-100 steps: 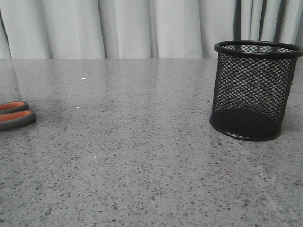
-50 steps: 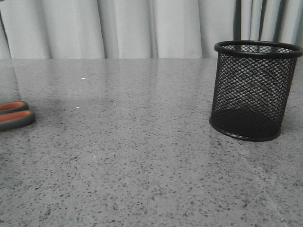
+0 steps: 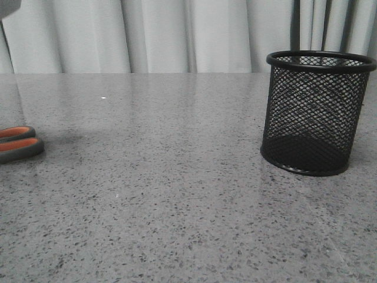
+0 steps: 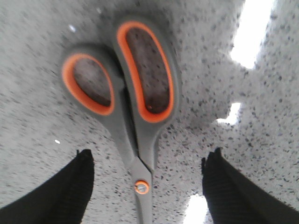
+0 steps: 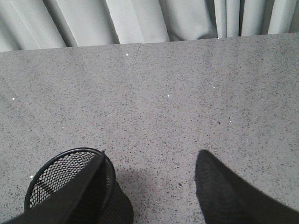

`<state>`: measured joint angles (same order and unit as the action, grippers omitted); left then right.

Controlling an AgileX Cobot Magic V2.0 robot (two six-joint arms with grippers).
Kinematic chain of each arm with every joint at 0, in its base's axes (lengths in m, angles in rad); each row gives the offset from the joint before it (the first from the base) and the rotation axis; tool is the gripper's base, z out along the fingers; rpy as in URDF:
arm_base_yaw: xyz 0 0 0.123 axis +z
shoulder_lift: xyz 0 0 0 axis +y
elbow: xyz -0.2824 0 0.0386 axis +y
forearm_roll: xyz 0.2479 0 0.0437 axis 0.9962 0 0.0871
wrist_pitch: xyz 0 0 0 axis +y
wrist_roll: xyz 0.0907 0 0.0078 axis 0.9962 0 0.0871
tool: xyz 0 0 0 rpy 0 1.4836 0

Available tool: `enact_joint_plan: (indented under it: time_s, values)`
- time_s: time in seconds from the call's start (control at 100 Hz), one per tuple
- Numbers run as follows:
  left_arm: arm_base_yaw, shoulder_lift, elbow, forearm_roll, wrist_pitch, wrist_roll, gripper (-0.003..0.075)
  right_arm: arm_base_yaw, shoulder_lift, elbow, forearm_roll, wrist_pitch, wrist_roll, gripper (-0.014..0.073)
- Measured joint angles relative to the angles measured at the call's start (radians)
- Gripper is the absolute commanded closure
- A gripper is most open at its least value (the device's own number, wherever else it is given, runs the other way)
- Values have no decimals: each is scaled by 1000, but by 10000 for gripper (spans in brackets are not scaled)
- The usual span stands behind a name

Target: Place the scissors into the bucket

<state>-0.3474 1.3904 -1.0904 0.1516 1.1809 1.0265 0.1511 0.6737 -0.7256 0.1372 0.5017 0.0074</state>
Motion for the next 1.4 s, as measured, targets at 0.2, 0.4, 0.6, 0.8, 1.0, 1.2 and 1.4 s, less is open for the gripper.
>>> enact_joint_plan:
  time_s: [0.2, 0.4, 0.6, 0.8, 1.0, 1.2, 1.4]
  values:
    - [44, 11, 25, -12, -65, 12, 269, 0, 0, 0, 0, 0, 0, 215]
    - [66, 57, 25, -75, -92, 56, 302, 0, 0, 0, 0, 0, 0, 215]
    - [74, 104, 23, -132, -90, 106, 302, 0, 0, 0, 0, 11, 0, 215]
    - [89, 131, 11, -152, -78, 112, 304, 0, 0, 0, 0, 14, 0, 215]
    - [115, 148, 2, -202, -55, 112, 577, 0, 0, 0, 0, 35, 0, 215]
    - [119, 149, 2, -236, -69, 112, 740, 0, 0, 0, 92, 62, -19, 215]
    - [113, 119, 14, -291, -126, 110, 740, 75, 0, -2, 468, 110, -292, 215]
